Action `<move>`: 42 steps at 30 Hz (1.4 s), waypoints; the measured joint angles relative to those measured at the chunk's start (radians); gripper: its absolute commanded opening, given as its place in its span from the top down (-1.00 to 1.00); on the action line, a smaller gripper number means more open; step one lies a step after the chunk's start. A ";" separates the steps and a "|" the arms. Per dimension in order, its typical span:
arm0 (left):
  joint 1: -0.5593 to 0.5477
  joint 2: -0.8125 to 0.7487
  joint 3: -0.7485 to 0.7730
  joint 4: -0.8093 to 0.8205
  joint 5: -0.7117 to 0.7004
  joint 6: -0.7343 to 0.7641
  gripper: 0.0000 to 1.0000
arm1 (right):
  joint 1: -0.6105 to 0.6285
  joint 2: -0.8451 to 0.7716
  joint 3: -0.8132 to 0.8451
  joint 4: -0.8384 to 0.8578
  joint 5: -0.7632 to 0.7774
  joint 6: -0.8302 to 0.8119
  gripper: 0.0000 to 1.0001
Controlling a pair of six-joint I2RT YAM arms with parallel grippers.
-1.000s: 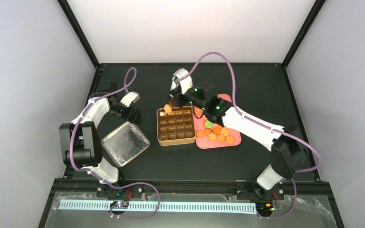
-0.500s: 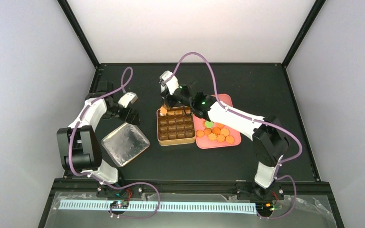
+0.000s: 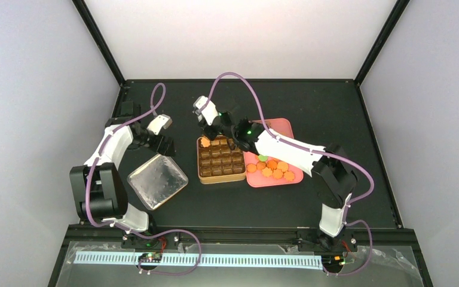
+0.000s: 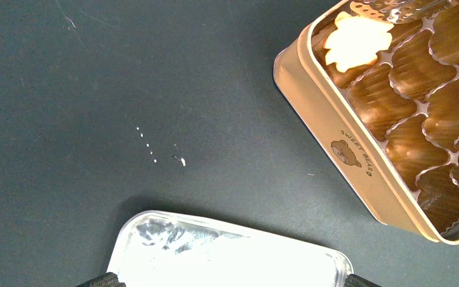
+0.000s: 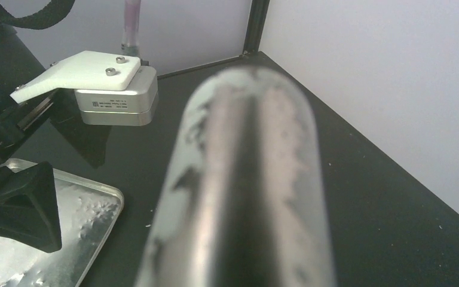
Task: Pack the cookies
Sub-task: Place the fake cookies in the empty pocket of the box, then pick up the fake cookies from the plate.
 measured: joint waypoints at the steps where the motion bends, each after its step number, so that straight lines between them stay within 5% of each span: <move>1: 0.000 0.000 0.000 0.000 0.000 -0.001 -0.98 | 0.001 0.000 0.000 0.000 0.000 -0.001 0.76; 12: 0.000 -0.007 -0.009 0.002 0.004 -0.008 -0.97 | 0.001 0.005 0.014 0.000 -0.011 0.035 0.46; 24: 0.000 -0.007 -0.010 0.003 0.013 -0.010 -0.98 | -0.011 -0.056 -0.018 0.007 -0.012 0.102 0.47; 42: 0.000 -0.007 0.014 -0.004 0.022 -0.010 -0.97 | -0.298 -0.369 -0.402 0.064 0.079 0.150 0.46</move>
